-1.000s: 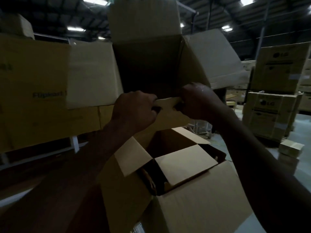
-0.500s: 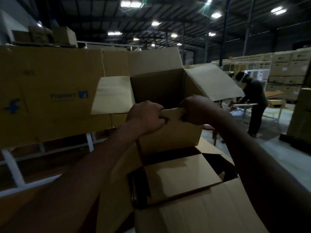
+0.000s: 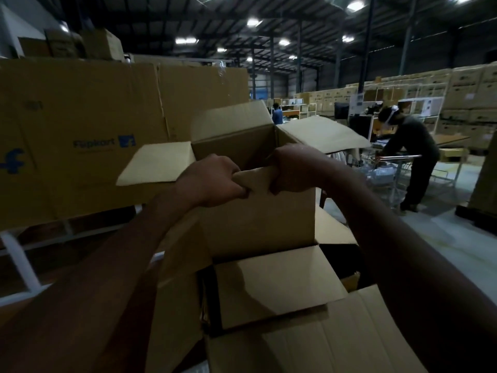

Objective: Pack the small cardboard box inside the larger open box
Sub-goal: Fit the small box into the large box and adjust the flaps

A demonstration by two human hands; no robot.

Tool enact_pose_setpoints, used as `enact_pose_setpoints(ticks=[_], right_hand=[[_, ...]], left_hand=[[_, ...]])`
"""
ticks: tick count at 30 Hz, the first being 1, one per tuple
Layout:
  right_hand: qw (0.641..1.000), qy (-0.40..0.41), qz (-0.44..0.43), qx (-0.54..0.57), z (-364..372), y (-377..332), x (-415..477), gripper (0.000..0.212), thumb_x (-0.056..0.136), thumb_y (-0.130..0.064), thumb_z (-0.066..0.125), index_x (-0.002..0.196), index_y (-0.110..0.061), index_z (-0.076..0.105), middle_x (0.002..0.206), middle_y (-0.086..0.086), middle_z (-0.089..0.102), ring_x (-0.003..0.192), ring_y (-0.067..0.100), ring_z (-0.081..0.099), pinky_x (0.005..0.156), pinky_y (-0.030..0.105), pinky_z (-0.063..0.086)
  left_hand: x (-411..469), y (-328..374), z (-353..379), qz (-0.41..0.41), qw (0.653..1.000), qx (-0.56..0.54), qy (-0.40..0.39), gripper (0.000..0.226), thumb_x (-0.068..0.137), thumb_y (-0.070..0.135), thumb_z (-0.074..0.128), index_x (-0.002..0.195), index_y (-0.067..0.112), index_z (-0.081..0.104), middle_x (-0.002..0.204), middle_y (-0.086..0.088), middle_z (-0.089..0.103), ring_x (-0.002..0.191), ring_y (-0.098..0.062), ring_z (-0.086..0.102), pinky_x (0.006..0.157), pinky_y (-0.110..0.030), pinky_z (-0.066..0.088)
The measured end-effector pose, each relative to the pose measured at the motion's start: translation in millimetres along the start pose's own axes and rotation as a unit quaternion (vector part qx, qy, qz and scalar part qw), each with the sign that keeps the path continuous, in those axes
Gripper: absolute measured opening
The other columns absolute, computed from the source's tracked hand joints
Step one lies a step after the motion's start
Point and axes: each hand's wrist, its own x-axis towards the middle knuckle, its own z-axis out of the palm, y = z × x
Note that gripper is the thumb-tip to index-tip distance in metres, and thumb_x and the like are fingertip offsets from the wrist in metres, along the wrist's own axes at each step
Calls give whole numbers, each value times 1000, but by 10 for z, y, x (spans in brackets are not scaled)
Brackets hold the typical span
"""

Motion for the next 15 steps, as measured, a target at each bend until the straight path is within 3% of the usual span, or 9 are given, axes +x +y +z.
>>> enact_pose_setpoints(ticks=[4,7,11,15], right_hand=[[1000,-16,13,6,124,22,55,49,79,-35,80,124,-24,63,107,-1,63,91,16,60,72,31,53],[996,-51,26,75,278,74,107,54,77,-39,81,125,-26,60,111,-4,61,94,14,59,76,32,54],[983,-102,50,141,541,159,72,41,79,-53,75,111,-33,61,101,-7,61,90,11,59,71,29,50],[968,-129,88,197,803,258,-2,41,82,-63,67,102,-26,70,94,-5,67,85,12,64,70,31,51]], left_hand=[[20,-41,141,-7,1000,-8,-5,24,77,54,74,90,33,76,81,12,70,77,-9,66,71,-34,58],[39,-61,229,13,1000,7,-13,37,79,57,74,104,30,76,86,10,71,77,-8,66,72,-39,60],[38,-68,489,12,998,-38,-48,41,87,62,67,104,26,75,85,8,70,76,-9,65,68,-36,57],[42,-78,713,15,992,-79,-102,50,95,67,51,110,28,77,98,5,72,86,-13,64,77,-42,56]])
